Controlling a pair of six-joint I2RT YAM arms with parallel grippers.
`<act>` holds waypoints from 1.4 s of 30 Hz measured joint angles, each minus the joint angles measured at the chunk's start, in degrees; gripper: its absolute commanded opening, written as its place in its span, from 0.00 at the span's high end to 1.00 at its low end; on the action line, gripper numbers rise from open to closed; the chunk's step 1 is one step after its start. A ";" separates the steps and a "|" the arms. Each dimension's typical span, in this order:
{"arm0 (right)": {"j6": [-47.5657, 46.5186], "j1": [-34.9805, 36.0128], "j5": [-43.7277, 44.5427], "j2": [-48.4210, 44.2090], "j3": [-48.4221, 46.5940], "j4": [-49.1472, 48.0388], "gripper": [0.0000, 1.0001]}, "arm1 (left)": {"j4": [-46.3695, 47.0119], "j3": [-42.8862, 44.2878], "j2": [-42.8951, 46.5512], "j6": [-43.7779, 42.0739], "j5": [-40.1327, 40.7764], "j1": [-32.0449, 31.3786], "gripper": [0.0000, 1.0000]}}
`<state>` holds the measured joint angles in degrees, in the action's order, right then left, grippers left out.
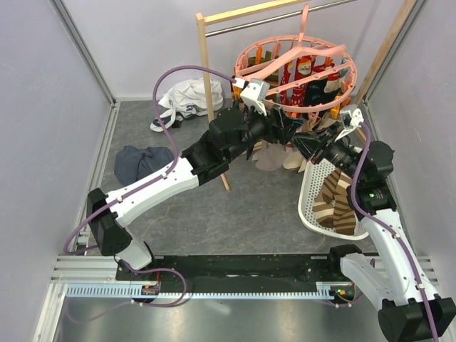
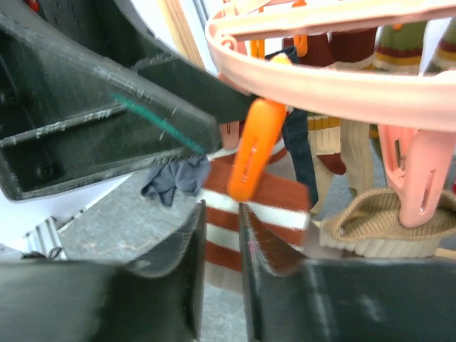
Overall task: Clip the socks to the hanger
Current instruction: Clamp the sock onto the hanger, then reset both arms
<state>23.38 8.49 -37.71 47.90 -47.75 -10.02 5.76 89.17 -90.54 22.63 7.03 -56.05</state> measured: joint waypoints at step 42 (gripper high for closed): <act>-11.30 1.86 48.28 -32.30 -10.60 50.16 0.02 | -24.72 -46.95 62.51 -9.64 38.53 0.00 0.00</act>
<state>12.08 10.35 10.57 15.59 -58.35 40.14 -18.96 42.22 -28.03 12.99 45.56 -56.05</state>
